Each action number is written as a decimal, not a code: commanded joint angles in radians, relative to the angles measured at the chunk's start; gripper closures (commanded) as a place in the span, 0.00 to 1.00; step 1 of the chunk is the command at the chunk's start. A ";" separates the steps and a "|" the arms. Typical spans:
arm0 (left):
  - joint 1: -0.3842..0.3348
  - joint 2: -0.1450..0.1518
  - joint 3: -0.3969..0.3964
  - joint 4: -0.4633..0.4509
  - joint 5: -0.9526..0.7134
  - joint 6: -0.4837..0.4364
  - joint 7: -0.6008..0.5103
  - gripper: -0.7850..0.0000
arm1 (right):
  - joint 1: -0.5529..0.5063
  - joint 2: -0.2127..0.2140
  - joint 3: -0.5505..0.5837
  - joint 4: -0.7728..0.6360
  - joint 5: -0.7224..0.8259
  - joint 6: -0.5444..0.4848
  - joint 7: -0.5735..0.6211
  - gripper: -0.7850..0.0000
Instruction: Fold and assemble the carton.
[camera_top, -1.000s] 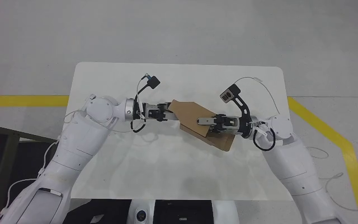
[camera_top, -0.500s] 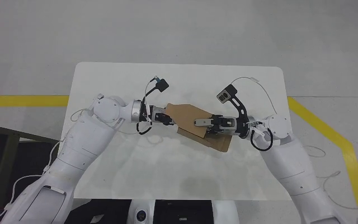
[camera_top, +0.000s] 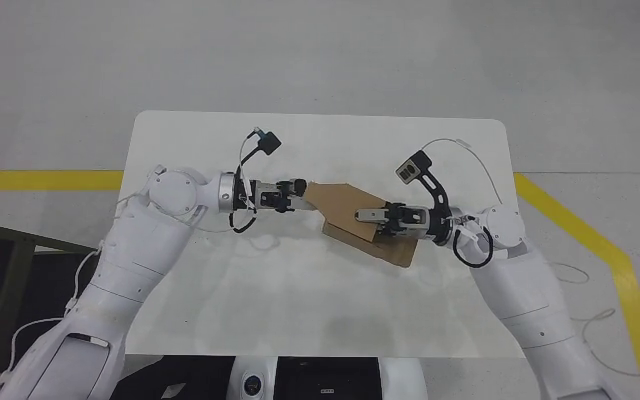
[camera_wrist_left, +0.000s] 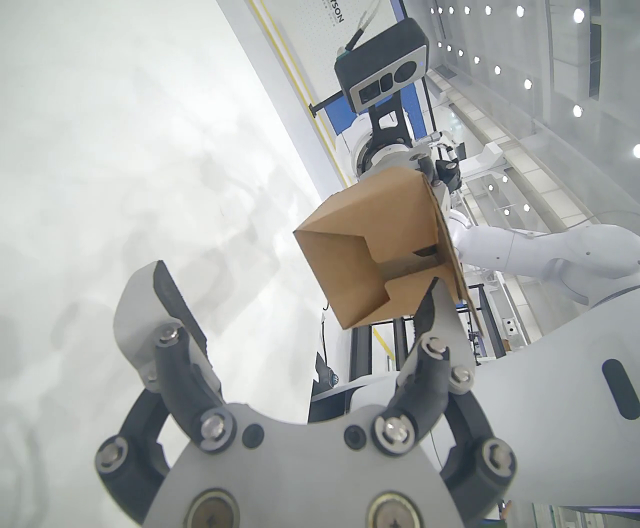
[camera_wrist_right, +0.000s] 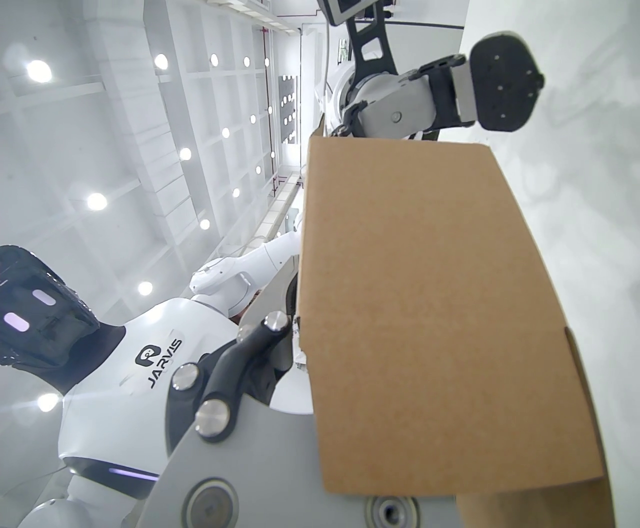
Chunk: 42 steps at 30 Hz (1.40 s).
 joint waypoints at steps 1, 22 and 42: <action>0.014 0.008 -0.014 -0.009 -0.004 0.012 -0.034 0.00 | -0.005 0.002 0.009 0.003 0.001 0.000 -0.001 1.00; 0.031 0.020 -0.033 -0.041 0.024 0.020 -0.003 0.00 | -0.006 0.002 -0.031 -0.052 -0.065 0.049 -0.013 1.00; 0.017 0.006 0.017 -0.025 -0.001 0.017 0.010 0.00 | 0.002 -0.005 -0.048 -0.082 -0.013 0.038 -0.011 1.00</action>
